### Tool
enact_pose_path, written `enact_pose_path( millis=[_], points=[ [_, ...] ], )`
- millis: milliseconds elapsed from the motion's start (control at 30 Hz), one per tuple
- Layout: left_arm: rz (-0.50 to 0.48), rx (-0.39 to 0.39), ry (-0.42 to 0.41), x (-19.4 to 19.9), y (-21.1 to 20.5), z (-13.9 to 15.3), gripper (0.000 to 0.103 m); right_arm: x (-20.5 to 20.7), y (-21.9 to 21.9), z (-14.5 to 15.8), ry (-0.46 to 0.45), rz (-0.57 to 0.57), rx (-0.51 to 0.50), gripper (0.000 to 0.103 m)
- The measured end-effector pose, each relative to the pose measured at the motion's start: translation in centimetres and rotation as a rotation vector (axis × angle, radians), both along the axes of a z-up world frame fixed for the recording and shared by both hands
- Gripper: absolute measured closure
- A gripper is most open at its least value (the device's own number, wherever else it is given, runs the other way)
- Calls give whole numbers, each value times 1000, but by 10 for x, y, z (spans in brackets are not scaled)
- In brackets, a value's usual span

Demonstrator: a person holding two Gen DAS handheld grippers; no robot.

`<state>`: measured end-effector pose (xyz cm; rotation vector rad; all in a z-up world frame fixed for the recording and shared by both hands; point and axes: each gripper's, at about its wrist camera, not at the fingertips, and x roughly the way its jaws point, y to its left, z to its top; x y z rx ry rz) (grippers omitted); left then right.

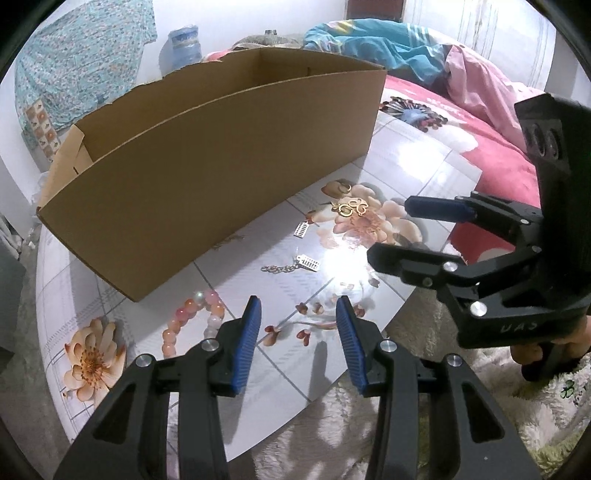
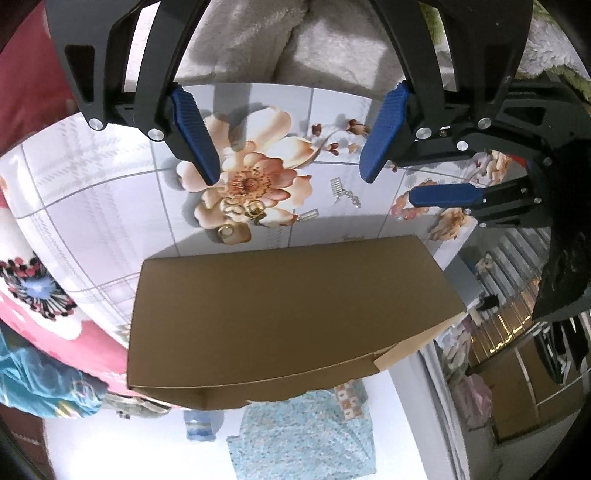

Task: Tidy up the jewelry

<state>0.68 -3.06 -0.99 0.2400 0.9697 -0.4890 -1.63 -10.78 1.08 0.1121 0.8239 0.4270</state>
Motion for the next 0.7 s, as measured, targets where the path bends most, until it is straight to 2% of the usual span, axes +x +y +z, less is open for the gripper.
enact_pose_path(
  millis=[700],
  points=[
    [5, 34, 44, 8, -13, -9, 62, 2, -13, 0, -6, -1, 42, 29]
  ],
)
